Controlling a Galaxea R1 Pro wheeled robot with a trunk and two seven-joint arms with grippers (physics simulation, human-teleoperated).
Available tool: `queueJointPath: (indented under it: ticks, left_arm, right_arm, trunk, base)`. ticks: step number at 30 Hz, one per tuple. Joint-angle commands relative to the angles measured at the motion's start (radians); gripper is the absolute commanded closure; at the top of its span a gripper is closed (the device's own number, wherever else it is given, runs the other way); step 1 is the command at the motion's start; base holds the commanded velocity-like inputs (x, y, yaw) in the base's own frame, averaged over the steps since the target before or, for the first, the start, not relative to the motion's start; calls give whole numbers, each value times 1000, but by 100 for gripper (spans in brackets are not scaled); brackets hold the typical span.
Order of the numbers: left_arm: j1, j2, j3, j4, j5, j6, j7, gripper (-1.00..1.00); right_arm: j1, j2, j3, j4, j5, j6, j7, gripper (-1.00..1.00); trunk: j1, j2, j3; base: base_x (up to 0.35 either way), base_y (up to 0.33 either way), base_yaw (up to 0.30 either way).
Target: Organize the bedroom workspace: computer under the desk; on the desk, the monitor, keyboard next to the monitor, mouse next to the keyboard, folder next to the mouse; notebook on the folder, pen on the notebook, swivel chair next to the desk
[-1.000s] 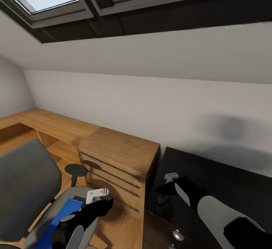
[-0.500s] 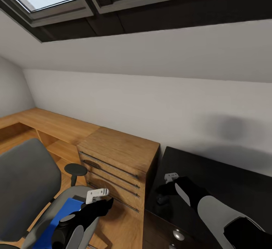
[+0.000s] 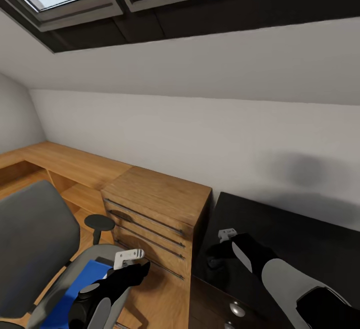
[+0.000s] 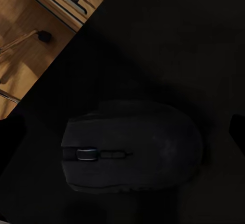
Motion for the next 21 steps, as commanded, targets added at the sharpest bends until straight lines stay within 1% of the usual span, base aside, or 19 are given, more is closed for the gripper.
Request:
queueJointPath:
  ticks: [1,7,21]
  left_arm:
    - [-1,0,-1,-1,10,3,9,-100]
    - [-1,0,-1,-1,10,3,9,-100]
    - [-1,0,-1,-2,12,4,6,-100]
  right_arm:
    - [-1,-1,6,-2,-6,5,0,-100]
    - [-1,-1,6,-2,-6,5,-1,-100]
    - [-1,-3,5,-1,-6,5,-1,-100]
  trunk:
    - [0,-1,-1]
    - [0,-1,-1]
    - [54,-99,-45]
  base:
    - [0,0,0]
    - [0,0,0]
    - [0,0,0]
